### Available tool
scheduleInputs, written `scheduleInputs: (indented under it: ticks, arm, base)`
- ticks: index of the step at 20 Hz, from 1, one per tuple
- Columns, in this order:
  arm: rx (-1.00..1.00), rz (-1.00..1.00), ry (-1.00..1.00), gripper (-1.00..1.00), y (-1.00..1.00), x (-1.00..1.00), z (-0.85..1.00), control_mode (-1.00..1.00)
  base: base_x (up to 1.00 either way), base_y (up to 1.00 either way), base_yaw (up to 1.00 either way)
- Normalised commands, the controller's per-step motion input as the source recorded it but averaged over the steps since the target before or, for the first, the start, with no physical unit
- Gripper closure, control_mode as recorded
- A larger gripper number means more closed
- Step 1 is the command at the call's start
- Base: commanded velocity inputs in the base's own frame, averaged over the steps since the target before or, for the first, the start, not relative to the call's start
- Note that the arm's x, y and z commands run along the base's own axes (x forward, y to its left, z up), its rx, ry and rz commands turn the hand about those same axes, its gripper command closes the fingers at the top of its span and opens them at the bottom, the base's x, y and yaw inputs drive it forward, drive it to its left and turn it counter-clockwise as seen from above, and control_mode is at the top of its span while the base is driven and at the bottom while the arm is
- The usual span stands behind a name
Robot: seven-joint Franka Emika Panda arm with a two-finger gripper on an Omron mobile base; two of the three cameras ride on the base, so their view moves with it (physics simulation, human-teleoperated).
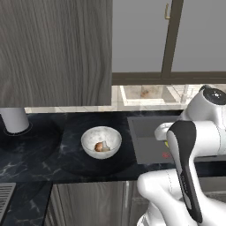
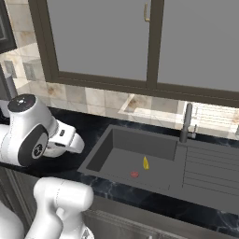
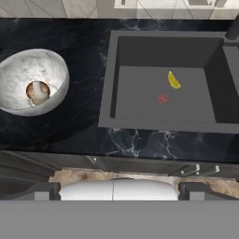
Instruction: Pick the mushrooms from the cabinet and place them in one bowl. Pick the lemon wedge from the sink and place it in the other bowl.
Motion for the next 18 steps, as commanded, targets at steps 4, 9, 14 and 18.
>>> scheduleInputs:
  ticks: [4, 9, 14, 18]
  arm:
    - [0.0, 0.0, 0.0, -1.0, 0.0, 0.0, 0.0, 1.0]
    - [0.0, 0.0, 0.0, -1.0, 0.0, 0.0, 0.0, 1.0]
    - [0.0, 0.0, 0.0, -1.0, 0.0, 0.0, 0.0, 1.0]
    - [0.0, 0.0, 0.0, -1.0, 0.0, 0.0, 0.0, 1.0]
  base:
    - [0.0, -0.02, -0.05]
    - [0.01, -0.19, -0.09]
    - [0.01, -0.53, -0.13]
    - [0.0, -0.54, -0.14]
